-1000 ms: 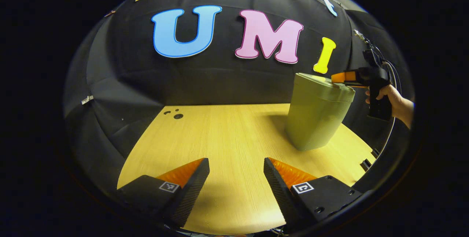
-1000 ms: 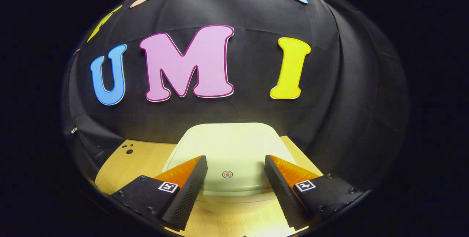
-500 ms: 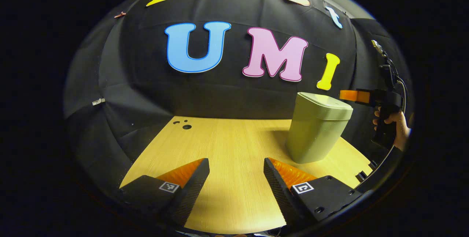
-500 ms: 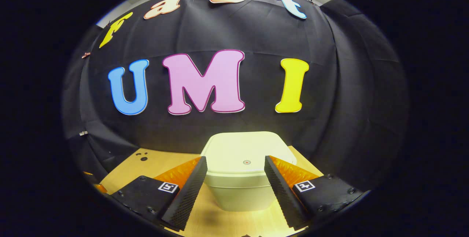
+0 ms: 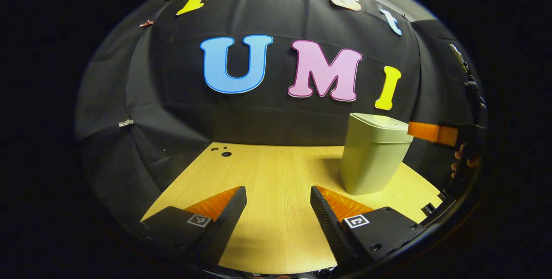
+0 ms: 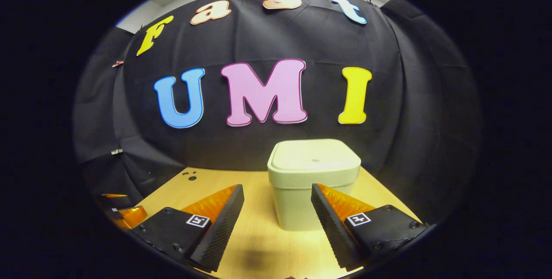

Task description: Press the lid of the desktop garbage bin to open it, pick up the crumpled paper on the desktop and throw it into the bin, then pick up the pop can on the desktop and drop it into the bin, and finally close the garbage bin lid.

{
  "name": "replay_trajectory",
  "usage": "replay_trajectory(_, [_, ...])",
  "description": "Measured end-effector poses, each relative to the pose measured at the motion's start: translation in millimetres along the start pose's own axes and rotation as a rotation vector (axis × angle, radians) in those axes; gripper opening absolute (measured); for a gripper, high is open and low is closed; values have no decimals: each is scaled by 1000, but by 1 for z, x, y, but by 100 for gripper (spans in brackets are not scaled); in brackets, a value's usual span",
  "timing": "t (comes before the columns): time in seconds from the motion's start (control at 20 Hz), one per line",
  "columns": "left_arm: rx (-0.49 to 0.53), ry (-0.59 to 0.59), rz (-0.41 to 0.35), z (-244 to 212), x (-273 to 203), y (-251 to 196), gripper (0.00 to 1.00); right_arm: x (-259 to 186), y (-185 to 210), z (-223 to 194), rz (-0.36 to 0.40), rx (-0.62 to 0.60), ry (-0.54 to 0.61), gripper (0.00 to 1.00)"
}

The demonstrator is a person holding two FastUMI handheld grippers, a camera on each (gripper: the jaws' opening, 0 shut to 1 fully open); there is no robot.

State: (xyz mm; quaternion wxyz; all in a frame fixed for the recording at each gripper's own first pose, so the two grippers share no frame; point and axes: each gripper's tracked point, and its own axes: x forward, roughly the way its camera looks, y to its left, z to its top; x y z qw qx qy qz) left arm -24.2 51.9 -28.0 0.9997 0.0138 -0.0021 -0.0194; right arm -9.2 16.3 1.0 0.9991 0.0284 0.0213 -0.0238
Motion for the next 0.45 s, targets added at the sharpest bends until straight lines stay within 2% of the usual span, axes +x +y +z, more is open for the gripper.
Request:
replay_trajectory(0.1, [-5, 13, -13, -8, -3, -7, 99, -12, 4, -24, -4, -22, 53, 99])
replay_trajectory(0.15, [-2, 16, -18, -9, -4, -10, 96, -16, 9, -30, 7, -23, 66, 99])
replay_trajectory(0.45, [17, 6, -30, -4, -20, -19, 96, -27, 22, -60, 38, -28, 145, 99])
